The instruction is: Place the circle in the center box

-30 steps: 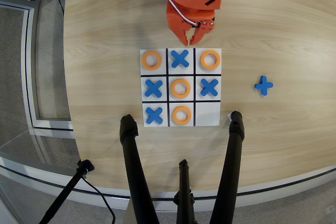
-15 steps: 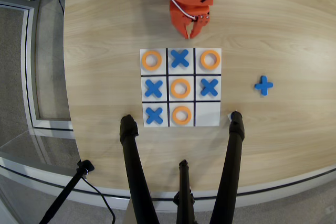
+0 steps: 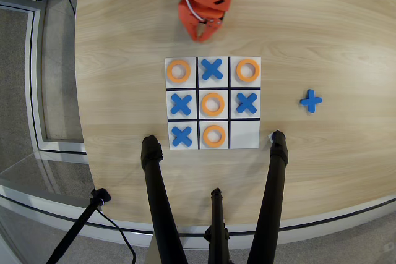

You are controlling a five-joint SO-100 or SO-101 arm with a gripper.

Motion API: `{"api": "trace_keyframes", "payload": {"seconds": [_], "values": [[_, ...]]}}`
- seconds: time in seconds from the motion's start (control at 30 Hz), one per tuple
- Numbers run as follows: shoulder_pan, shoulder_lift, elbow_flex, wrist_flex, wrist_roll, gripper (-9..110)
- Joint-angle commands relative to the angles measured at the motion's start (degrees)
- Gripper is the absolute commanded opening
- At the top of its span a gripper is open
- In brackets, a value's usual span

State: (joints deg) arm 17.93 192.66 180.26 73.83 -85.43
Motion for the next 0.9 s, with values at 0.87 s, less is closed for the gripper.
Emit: {"api": "trace_keyframes", "payload": {"seconds": [0.87], "values": [[72.6,1.8,3.3,0.5,0.3,0]]}}
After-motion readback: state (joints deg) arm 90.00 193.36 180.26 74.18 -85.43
